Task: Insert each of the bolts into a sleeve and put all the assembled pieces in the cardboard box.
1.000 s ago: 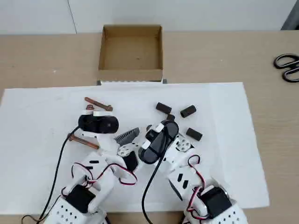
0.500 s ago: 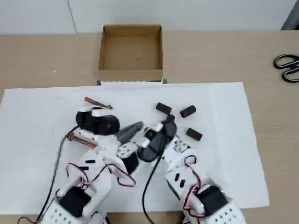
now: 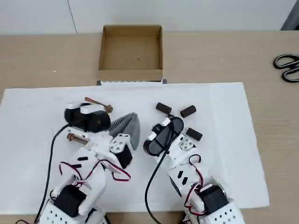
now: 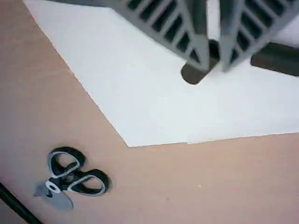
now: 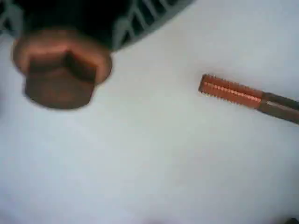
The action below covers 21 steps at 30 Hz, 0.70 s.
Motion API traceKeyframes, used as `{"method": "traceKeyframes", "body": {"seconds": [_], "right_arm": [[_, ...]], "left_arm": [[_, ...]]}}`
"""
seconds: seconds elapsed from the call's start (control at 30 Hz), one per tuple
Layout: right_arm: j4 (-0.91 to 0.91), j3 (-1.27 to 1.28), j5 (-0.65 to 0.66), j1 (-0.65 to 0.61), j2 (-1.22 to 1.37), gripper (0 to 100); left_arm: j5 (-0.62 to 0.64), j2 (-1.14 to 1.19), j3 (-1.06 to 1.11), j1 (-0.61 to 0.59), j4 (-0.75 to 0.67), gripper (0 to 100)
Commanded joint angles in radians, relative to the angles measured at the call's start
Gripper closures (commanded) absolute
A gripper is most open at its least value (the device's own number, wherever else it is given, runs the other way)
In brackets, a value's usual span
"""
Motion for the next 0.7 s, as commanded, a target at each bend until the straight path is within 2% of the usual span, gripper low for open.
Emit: {"method": "traceKeyframes", "body": {"seconds": [0.0,0.13,0.23,0.4,0.5,0.67], "right_arm": [[-0.019,-0.009,-0.044,0.062,-0.012,99.5],[-0.021,-0.009,-0.170,0.133,-0.001,99.5],[-0.059,-0.011,-0.216,0.139,-0.001,99.5],[-0.120,-0.049,-0.226,0.140,0.056,99.5],[-0.125,-0.175,-0.230,0.140,0.189,99.5],[-0.117,-0.525,-0.279,0.142,0.572,99.5]], "left_arm": [[-0.037,-0.008,0.008,-0.118,-0.005,99],[-0.161,-0.008,0.120,-0.281,-0.009,99],[-0.219,-0.008,0.214,-0.327,-0.009,99],[-0.230,-0.008,0.245,-0.387,-0.009,99],[-0.232,-0.008,0.272,-0.416,-0.009,99],[-0.233,-0.008,0.338,-0.414,-0.008,99]]}}
